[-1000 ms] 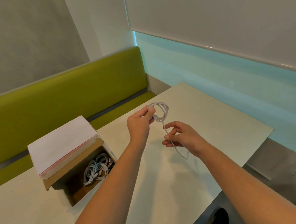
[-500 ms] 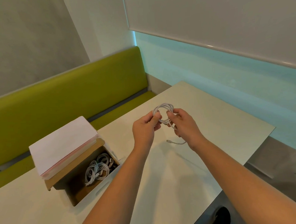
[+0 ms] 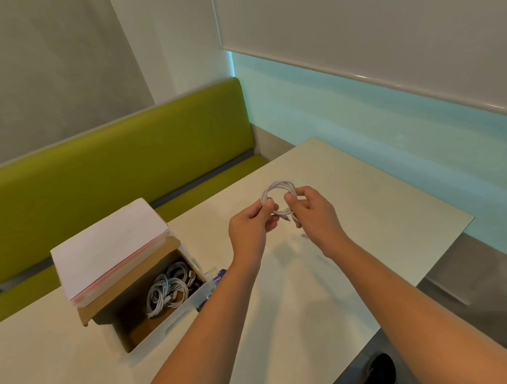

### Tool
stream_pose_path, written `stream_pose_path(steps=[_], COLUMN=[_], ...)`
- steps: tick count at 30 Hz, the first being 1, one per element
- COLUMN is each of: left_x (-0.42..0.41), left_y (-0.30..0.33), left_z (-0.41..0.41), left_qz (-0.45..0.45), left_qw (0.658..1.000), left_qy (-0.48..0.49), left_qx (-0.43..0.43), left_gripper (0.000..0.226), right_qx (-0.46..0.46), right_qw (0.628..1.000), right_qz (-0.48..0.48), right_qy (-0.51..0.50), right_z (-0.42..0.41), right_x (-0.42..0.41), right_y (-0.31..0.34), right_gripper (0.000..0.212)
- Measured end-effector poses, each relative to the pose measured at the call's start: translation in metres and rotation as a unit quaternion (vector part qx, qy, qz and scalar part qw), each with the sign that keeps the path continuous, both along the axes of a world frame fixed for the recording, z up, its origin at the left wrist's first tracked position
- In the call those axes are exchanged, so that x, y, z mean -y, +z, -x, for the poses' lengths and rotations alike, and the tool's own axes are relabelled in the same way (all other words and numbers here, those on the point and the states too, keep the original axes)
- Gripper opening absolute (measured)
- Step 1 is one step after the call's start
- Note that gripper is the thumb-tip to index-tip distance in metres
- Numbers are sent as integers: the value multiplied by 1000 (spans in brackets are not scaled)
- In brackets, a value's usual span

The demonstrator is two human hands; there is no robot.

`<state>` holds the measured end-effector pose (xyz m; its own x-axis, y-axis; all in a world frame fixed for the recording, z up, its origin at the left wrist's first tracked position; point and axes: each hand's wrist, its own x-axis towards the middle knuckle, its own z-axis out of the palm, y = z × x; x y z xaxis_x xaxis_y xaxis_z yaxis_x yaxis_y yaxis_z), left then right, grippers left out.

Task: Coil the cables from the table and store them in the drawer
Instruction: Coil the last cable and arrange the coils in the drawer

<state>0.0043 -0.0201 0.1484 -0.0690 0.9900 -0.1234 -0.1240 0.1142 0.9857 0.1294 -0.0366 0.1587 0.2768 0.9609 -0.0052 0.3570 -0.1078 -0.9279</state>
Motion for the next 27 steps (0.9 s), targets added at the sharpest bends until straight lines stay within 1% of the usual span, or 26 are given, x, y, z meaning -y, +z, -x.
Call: stream_pose_path(steps=[1, 3, 6, 8, 10, 11, 12, 13, 15, 16, 17, 18, 19, 22, 24, 27], left_x=[0, 0, -5, -9, -11, -11, -11, -13, -20, -25, -28, -31, -32, -30, -31, -36], left_y=[-1, -1, -6, -8, -5, -1, 5, 10, 18, 20, 22, 23, 23, 21, 17, 18], left_z=[1, 4, 6, 6, 7, 8, 8, 8, 9, 9, 9, 9, 9, 11, 14, 15], left_qz=[6, 10, 14, 14, -4, -15, -19, -13, 7, 22, 38, 57, 78, 135, 154, 164], left_qw=[1000, 1000, 995, 987, 976, 973, 969, 963, 941, 932, 930, 933, 943, 969, 974, 975], left_qy=[2, -12, -62, -89, -105, -114, -126, -141, -169, -178, -182, -184, -185, -173, -162, -145], left_qx=[8, -8, -76, -135, -189, -202, -213, -230, -293, -314, -319, -304, -265, -110, -41, 27], left_gripper=[14, 16, 14, 22, 16, 11, 17, 30, 53, 59, 60, 57, 53, 44, 42, 41], right_qx=[-40, -63, -18, 18, 44, 56, 67, 78, 105, 119, 130, 138, 141, 131, 116, 97], right_qw=[999, 997, 999, 999, 997, 996, 995, 994, 990, 988, 986, 984, 983, 985, 988, 991], right_qz=[3, 9, 26, 36, 44, 48, 51, 52, 51, 50, 49, 48, 46, 32, 15, -8], right_qy=[23, 50, 34, 28, 35, 42, 50, 59, 79, 89, 98, 104, 108, 107, 101, 94], right_z=[-2, -5, -6, -5, -6, -6, -7, -7, -6, -6, -5, -5, -5, -7, -7, -6], right_x=[0, 1, -1, -2, -3, -3, -4, -4, -3, -3, -2, -2, -1, -1, -2, -3], right_y=[1, 0, -3, -4, -4, -4, -3, -3, -1, 0, 0, 1, 1, 1, 0, 0], right_gripper=[18, 16, 15, 15, 13, 11, 9, 9, 10, 11, 12, 13, 15, 23, 27, 28])
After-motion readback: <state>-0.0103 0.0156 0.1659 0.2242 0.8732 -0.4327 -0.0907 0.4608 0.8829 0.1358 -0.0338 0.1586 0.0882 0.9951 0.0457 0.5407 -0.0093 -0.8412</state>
